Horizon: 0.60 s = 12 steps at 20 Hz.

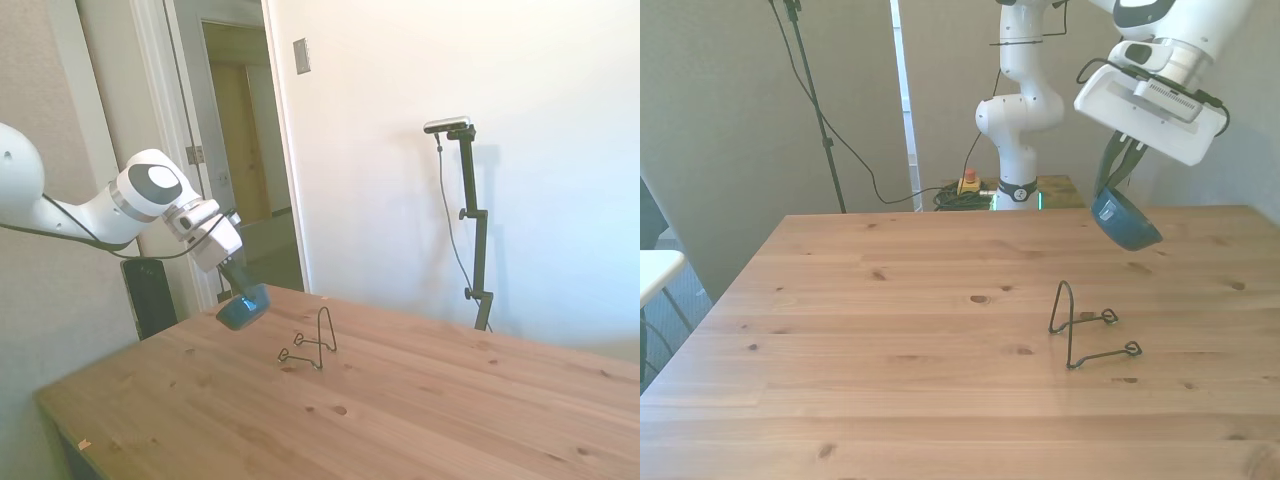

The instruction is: Unload the bowl

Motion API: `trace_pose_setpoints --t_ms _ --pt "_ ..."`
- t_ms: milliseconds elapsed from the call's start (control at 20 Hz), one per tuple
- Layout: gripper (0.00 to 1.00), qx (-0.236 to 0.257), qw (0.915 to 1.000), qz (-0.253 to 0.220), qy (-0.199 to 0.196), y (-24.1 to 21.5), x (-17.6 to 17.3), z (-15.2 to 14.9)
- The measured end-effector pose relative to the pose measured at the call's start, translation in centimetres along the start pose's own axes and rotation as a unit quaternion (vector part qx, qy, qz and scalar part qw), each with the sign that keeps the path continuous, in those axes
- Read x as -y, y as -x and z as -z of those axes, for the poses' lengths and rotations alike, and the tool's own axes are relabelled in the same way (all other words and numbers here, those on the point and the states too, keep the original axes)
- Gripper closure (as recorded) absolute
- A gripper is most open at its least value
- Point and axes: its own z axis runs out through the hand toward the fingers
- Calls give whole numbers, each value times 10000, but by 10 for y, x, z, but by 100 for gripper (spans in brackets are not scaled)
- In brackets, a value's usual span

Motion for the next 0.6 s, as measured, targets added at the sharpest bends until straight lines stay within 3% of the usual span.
trace_pose_setpoints --t_ms 350,600 --pt "100 741 9958 2 -537 12 -87 -51" --pt "100 1091 9909 -107 -782 4 -111 -68"
